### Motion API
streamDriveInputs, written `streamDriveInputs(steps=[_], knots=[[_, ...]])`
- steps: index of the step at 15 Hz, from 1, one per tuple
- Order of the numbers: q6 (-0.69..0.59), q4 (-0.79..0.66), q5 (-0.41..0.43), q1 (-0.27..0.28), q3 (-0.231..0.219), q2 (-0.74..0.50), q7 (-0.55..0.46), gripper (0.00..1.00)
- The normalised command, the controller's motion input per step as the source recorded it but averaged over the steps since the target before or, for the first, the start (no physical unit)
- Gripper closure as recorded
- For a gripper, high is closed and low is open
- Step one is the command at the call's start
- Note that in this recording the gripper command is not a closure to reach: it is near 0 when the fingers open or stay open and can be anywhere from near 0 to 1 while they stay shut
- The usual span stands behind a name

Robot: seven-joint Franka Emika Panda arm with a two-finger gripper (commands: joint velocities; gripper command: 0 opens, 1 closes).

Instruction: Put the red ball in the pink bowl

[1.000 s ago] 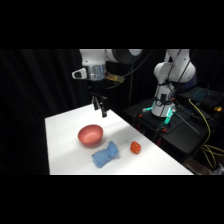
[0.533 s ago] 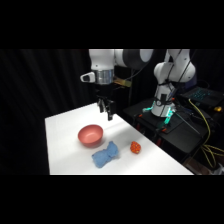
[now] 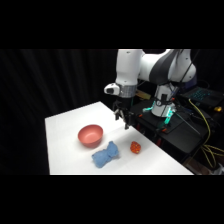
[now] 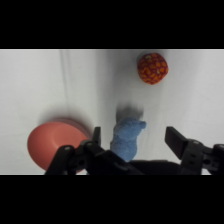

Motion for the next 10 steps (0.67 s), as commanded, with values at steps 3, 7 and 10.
streamDriveInputs(steps=[3,7,10], knots=[[0.51,-0.19,-0.136,0.066,0.069,0.19,0.24,0.0],[0.41,0.0,-0.138,0.105,0.01,0.32,0.21,0.0],[0.34,0.09,-0.012,0.148,-0.037,0.34,0.05,0.0]])
